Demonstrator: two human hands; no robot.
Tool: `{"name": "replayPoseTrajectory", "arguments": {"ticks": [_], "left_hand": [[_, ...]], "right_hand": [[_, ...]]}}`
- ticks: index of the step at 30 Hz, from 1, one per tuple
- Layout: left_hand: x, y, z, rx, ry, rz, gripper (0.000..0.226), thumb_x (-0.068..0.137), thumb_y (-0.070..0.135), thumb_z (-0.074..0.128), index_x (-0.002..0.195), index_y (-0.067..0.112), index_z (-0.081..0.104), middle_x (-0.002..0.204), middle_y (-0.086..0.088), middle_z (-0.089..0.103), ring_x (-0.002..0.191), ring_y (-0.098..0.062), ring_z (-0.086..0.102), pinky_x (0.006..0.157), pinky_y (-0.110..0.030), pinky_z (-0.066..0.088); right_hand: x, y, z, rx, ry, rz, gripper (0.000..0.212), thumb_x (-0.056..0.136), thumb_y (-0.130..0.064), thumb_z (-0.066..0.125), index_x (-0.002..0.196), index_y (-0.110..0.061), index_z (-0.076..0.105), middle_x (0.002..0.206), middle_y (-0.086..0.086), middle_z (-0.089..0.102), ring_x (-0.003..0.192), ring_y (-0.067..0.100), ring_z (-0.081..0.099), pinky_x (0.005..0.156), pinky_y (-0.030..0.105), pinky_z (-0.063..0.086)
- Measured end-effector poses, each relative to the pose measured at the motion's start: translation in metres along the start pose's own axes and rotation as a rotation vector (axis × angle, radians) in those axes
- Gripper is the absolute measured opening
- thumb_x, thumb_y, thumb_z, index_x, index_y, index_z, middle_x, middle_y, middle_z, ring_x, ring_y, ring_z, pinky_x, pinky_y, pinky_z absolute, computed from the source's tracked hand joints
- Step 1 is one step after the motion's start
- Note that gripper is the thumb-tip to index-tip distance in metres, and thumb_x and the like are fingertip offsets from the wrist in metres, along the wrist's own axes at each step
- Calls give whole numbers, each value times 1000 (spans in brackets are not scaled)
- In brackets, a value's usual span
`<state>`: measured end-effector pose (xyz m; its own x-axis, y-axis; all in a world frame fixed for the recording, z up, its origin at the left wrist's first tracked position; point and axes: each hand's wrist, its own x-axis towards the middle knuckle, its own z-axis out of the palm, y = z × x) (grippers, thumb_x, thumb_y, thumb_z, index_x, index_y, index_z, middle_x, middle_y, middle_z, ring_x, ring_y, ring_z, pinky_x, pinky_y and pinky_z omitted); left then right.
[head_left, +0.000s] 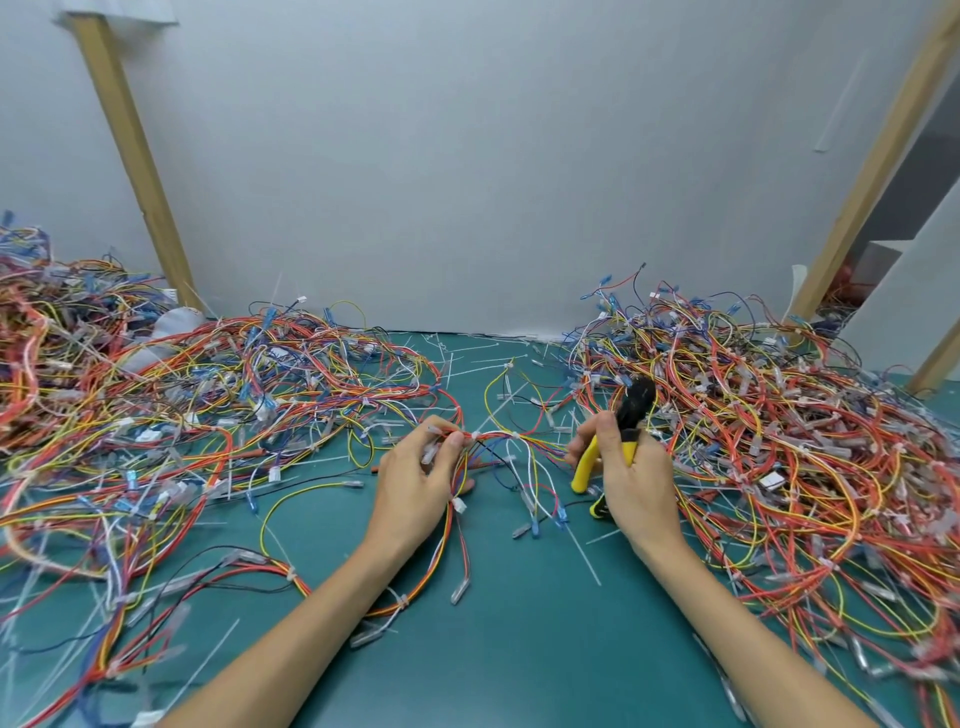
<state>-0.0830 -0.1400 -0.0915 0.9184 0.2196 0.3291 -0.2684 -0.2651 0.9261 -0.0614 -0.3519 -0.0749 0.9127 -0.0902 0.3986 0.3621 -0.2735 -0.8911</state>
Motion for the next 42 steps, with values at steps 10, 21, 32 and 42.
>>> {"name": "replayPoseTrajectory", "arguments": {"ticks": [10, 21, 32, 42], "left_hand": [[1, -1, 2, -60, 60, -56, 14, 98, 17, 55, 86, 11, 61, 88, 7, 73, 70, -12, 74, 61, -23, 58], [-1, 4, 2, -55, 67, -66, 15, 98, 16, 55, 85, 10, 62, 87, 4, 73, 67, -10, 73, 55, -12, 51], [0, 2, 3, -44, 53, -60, 16, 97, 17, 56, 85, 11, 64, 87, -3, 74, 66, -12, 73, 55, -11, 50], [1, 1, 5, -103, 67, -69, 16, 97, 16, 56, 85, 10, 64, 87, 2, 74, 79, -14, 73, 64, -26, 60]], "right_hand": [[4, 6, -2, -11, -54, 49, 18, 93, -21, 67, 81, -9, 67, 72, 4, 73, 66, 22, 73, 69, 50, 60], [5, 5, -7, 193, -159, 231, 42, 90, -37, 67, 63, -5, 61, 56, 15, 58, 46, 27, 55, 47, 32, 49], [9, 4, -16, 457, -193, 411, 35, 81, -39, 63, 68, -6, 63, 65, 16, 60, 52, 30, 58, 53, 35, 52], [11, 6, -17, 501, -232, 434, 32, 82, -35, 61, 62, -10, 59, 59, 12, 53, 46, 25, 50, 51, 31, 46]]}}
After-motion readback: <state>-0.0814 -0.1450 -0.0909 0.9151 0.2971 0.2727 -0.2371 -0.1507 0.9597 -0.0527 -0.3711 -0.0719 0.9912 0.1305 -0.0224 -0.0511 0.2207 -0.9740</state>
